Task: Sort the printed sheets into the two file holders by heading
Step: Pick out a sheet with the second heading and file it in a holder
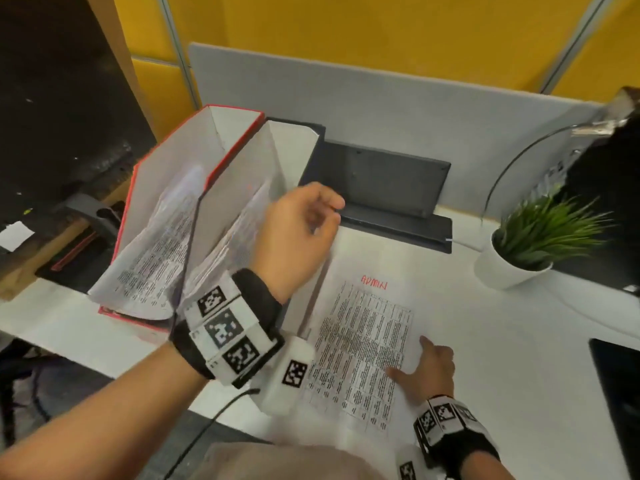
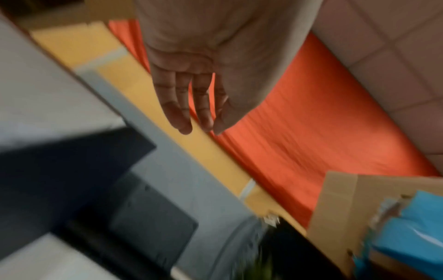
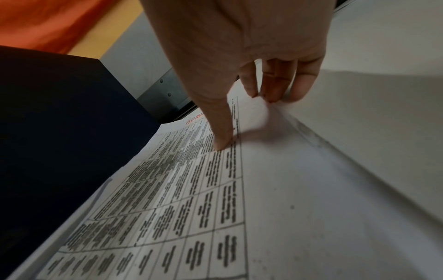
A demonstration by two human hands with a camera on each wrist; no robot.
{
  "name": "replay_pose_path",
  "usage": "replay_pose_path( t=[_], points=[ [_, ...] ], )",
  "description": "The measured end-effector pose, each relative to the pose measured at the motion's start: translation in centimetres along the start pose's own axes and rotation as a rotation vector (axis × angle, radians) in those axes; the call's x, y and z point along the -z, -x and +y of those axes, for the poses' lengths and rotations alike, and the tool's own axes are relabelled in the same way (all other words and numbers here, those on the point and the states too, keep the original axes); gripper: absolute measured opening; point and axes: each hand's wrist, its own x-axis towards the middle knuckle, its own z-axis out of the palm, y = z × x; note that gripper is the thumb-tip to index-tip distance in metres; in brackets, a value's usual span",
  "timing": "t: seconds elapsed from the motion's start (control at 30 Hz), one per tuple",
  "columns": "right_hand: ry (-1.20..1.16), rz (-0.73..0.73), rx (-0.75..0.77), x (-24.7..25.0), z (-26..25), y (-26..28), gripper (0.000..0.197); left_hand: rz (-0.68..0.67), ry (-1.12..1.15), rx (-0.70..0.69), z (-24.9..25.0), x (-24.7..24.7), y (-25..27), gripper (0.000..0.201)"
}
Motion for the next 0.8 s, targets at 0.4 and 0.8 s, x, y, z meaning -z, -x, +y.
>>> replay_pose_path(
  t=[0.4, 0.8],
  points=[
    [-0.026, -0.020, 0.015, 0.4, 1.0, 0.9, 0.097, -0.365, -0.363, 0.724, -11.4, -10.1, 6.9, 0.049],
    [-0.429, -0.080, 0.067, 1.3, 1.0, 0.3, 0.098, -0.294, -0.341, 0.386, -12.7, -10.1, 7.5, 0.038]
  ],
)
